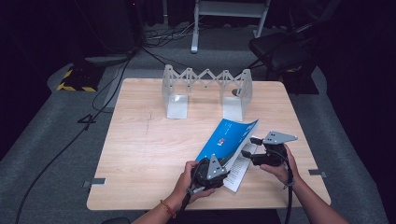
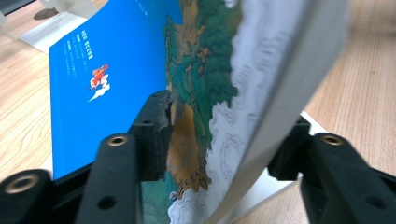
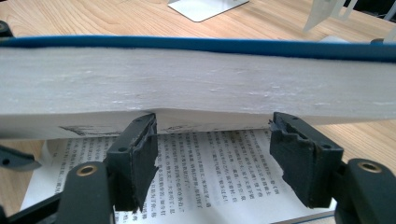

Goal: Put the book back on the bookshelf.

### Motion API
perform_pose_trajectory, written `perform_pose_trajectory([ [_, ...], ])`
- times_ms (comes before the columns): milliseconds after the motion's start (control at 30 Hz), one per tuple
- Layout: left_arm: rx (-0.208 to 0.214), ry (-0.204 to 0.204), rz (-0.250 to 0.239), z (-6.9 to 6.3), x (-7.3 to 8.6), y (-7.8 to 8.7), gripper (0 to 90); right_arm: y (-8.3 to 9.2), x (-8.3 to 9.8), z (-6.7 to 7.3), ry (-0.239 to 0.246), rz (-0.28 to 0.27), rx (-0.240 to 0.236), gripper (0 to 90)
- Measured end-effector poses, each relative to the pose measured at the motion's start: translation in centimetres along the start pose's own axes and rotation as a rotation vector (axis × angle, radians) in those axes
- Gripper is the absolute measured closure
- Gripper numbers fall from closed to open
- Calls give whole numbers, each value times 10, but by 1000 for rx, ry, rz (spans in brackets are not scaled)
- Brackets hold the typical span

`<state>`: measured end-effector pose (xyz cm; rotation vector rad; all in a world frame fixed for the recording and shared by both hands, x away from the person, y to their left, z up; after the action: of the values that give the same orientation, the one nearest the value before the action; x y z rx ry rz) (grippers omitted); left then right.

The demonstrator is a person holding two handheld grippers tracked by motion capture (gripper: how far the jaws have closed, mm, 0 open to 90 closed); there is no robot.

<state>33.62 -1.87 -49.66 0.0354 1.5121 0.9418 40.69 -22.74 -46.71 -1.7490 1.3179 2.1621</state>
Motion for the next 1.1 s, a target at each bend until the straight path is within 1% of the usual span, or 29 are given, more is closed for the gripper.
perform_pose_trajectory([
  [33, -3, -8, -1, 1, 0, 2, 590, -1, 1, 0, 6, 3, 4, 325],
  [100, -2, -8, -4, 3, 0, 4, 644, 0, 2, -1, 10, 6, 7, 320],
  [133, -3, -3, -11, 3, 0, 5, 644, 0, 2, -1, 10, 6, 7, 320],
  [167, -5, 6, -17, 7, 0, 8, 675, 0, 2, -1, 16, 6, 10, 316],
  [200, -5, 6, -17, 7, 0, 8, 686, 1, 3, -1, 19, 9, 10, 316],
  [233, 0, 16, -14, 12, 2, 10, 699, 1, 4, -1, 24, 12, 12, 317],
  [300, -3, 29, -13, 17, 4, 14, 718, 1, 7, 0, 30, 16, 7, 317],
  [333, 8, 37, -12, 22, 6, 16, 719, 2, 8, 0, 35, 19, 3, 321],
  [367, 8, 37, -12, 22, 6, 16, 717, 2, 8, 0, 35, 19, 3, 321],
  [433, 12, 32, -9, 25, 7, 19, 717, 7, 12, 0, 49, 11, -30, 325],
  [467, 12, 32, -9, 25, 7, 19, 716, 9, 13, 1, 58, 16, -34, 325],
  [500, 22, 29, -6, 28, 8, 22, 716, 13, 14, 1, 69, 11, -42, 325],
  [533, 22, 29, -6, 28, 8, 22, 715, 16, 14, 2, 73, 0, -57, 326],
  [600, 34, 38, -6, 32, 9, 24, 712, 22, 12, 2, 84, -20, -64, 321],
  [633, 42, 30, -3, 35, 11, 26, 711, 24, 10, 2, 87, -33, -69, 321],
  [667, 42, 30, -3, 35, 11, 26, 711, 24, 10, 2, 87, -33, -69, 321],
  [700, 52, 34, 1, 37, 12, 28, 711, 26, 8, 2, 88, -47, -72, 321],
  [800, 60, 23, 11, 41, 14, 30, 705, 30, -1, 4, 101, -84, -77, 322],
  [867, 66, 19, 20, 43, 16, 31, 701, 30, -7, 7, 128, -98, -87, 322],
  [967, 74, 16, 23, 45, 17, 32, 697, 25, -13, 11, 150, -92, -109, 322],
  [1033, 84, 10, 26, 47, 19, 34, 693, 17, -16, 14, 155, -72, -154, 318],
  [1067, 97, 7, 26, 51, 20, 35, 691, 9, -17, 15, 165, -53, -180, 317],
  [1100, 97, 7, 26, 51, 20, 35, 690, 9, -17, 15, 165, -53, -180, 317],
])
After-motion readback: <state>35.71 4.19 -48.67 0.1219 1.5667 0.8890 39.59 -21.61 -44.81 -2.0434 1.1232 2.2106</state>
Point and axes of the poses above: each handheld gripper's, and its own axes: y roughly backward along the jaws, x roughly out of its underside, z roughly to its left, the point moved 4 cm from there along -y, roughly forward along the jaws, and after that the axes turned 1 degree about z, right-handed, at the moved point
